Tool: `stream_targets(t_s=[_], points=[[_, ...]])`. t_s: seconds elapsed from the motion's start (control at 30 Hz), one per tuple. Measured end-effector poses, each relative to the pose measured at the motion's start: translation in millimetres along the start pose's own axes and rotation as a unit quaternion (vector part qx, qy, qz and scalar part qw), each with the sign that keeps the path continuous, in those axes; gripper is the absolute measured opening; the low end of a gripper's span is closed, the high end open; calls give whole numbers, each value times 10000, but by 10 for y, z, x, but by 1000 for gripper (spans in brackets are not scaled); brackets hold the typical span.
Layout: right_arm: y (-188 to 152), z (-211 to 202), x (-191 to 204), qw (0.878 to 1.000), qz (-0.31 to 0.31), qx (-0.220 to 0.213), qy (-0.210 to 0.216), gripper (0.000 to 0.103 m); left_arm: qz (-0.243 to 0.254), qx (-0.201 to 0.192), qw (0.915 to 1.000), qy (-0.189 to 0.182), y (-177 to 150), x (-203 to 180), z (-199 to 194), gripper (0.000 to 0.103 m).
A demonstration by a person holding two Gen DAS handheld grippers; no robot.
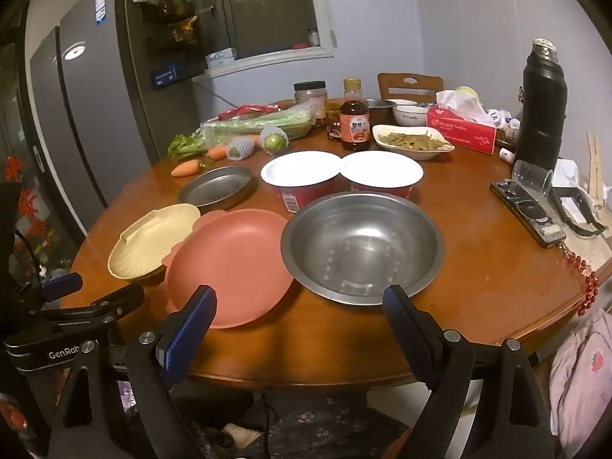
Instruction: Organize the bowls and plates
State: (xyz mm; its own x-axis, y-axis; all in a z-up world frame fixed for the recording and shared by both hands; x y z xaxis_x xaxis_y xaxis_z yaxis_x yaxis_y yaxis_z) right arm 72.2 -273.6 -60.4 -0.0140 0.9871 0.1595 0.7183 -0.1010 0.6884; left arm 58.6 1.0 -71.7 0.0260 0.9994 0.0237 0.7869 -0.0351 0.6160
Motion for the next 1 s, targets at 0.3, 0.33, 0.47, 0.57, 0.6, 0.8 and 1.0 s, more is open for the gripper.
stream_targets(t_s=[0.3, 0.33, 0.47, 0.57, 0.6, 0.8, 1.0], points=[[-309, -192, 654, 10000, -22, -20, -35, 89, 19, -26, 10000, -2, -2, 7, 0, 102], [-313, -194, 661, 10000, -26, -17, -36, 89, 20, -21, 10000, 0, -7, 8, -1, 102], [-331, -171, 659, 9999, -52, -35, -80, 89, 28, -20, 10000, 0, -2, 12, -3, 102], [-338, -181, 673, 9999, -73, -55, -106, 90, 27, -23, 10000, -13, 2, 13, -7, 102], [-338, -179, 680, 9999, -73, -68, -122, 89, 40, -29, 10000, -10, 3, 8, -13, 102], [-347, -163, 686, 9999, -85, -41, -127, 90, 40, -19, 10000, -7, -5, 9, -24, 102], [-339, -157, 677, 9999, -90, -30, -118, 90, 61, -22, 10000, 2, 1, -3, -30, 102]])
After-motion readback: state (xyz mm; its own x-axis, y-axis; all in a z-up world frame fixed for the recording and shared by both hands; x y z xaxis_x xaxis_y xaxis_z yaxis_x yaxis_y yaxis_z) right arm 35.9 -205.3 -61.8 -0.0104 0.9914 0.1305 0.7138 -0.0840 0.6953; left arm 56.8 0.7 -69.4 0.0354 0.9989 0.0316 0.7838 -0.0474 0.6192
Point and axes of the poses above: each gripper's, at about its wrist camera, not at the fingertips, and z roughly the way its jaws point, x to its left, y to its top, the point moved 9 cm from there along z, roughly the way its jaws point, and after that the axes turned 4 degrees about x, right-handed, at the moved point
